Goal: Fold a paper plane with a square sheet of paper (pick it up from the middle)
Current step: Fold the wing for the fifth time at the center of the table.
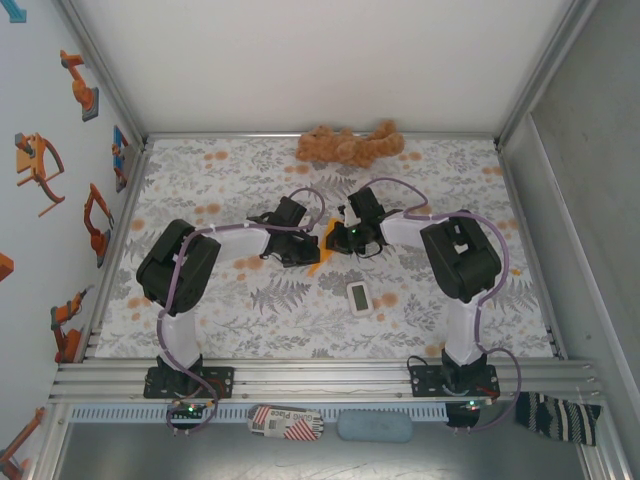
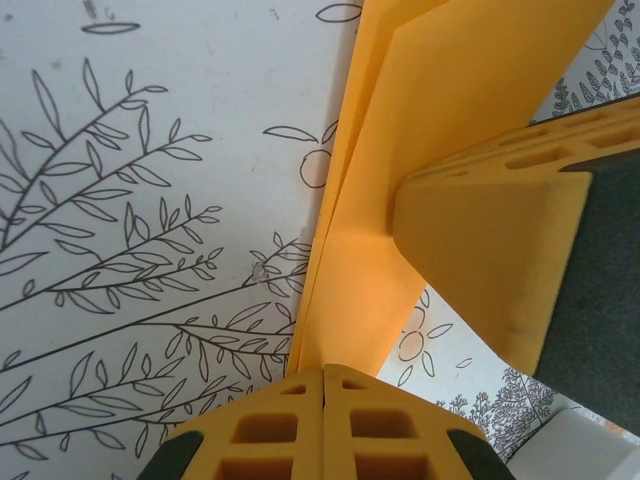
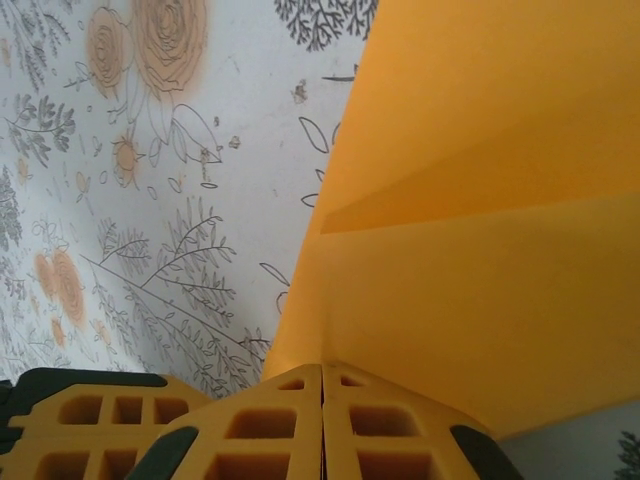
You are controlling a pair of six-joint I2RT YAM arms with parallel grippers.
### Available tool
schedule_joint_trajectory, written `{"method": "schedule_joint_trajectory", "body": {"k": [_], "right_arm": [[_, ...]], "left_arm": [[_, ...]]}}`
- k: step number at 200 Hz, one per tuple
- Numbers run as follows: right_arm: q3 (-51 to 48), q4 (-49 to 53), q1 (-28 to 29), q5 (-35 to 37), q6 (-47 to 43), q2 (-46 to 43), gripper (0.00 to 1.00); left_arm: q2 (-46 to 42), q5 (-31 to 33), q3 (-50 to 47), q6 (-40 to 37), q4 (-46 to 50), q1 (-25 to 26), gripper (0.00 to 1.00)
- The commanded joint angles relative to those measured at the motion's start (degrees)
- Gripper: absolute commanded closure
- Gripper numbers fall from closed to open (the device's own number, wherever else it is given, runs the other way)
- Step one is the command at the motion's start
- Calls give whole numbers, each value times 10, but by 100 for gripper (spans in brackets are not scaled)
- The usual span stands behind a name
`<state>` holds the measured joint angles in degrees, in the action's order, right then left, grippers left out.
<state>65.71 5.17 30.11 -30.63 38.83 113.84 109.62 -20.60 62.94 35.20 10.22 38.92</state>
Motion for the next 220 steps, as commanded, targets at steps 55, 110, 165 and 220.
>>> {"method": "schedule_joint_trajectory", "body": {"k": [55, 110, 165, 220], "right_arm": [[63, 73, -15, 55, -56, 13, 94], [93, 126, -23, 79, -88, 36, 94], [99, 145, -29, 75, -98, 61, 94], [47, 96, -29, 29, -96, 30, 96]], "left_arm": [[16, 19, -17, -9, 50, 1, 99], [17, 18, -13, -7, 52, 1, 99], [-6, 28, 1, -9, 76, 1, 98], [-64, 44, 8, 45, -1, 2, 92]]}}
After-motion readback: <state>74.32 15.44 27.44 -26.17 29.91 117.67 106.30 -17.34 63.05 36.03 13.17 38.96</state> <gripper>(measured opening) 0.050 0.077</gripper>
